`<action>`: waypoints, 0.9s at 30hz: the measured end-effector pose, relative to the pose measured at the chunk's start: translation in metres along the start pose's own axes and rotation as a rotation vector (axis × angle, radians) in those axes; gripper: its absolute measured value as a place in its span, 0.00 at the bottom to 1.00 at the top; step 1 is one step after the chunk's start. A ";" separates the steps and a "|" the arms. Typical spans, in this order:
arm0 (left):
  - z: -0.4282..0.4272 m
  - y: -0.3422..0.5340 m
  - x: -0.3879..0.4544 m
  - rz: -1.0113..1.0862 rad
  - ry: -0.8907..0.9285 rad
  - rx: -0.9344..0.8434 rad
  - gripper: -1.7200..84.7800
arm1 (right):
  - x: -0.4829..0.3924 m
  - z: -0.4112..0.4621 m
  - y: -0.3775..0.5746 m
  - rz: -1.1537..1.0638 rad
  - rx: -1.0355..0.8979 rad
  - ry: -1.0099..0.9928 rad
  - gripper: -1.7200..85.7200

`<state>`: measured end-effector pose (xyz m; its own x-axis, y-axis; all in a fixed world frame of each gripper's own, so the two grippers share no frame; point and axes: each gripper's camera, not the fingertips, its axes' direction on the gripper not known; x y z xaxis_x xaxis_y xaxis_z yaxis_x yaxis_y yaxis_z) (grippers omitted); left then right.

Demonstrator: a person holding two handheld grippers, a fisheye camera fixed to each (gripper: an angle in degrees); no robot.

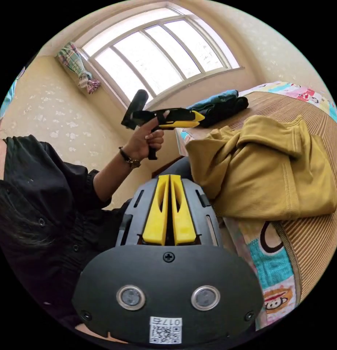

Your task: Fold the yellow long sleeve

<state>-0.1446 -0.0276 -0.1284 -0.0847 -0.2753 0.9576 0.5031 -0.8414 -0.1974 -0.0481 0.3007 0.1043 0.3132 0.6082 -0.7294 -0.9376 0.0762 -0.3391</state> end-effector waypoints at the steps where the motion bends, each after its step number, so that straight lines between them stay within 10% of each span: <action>1: 0.007 -0.011 -0.010 -0.038 -0.020 -0.006 0.17 | 0.016 -0.016 -0.012 0.017 0.030 0.059 0.06; 6: 0.050 -0.045 -0.054 -0.208 -0.029 -0.138 0.18 | 0.090 -0.035 -0.072 0.123 0.021 0.424 0.12; 10: 0.059 -0.034 -0.045 -0.169 -0.014 -0.194 0.12 | 0.165 0.028 -0.068 0.310 -0.341 0.694 0.08; 16: 0.007 -0.010 -0.055 -0.145 0.140 -0.085 0.07 | 0.078 0.023 -0.011 0.380 -0.347 0.902 0.05; 27: -0.008 0.006 -0.055 -0.229 0.172 -0.175 0.18 | 0.062 -0.065 -0.097 0.319 0.026 0.708 0.09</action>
<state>-0.1435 -0.0216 -0.1835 -0.3298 -0.1314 0.9348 0.3005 -0.9534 -0.0280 0.0724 0.2801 0.0532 0.0408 -0.0452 -0.9981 -0.9991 0.0061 -0.0411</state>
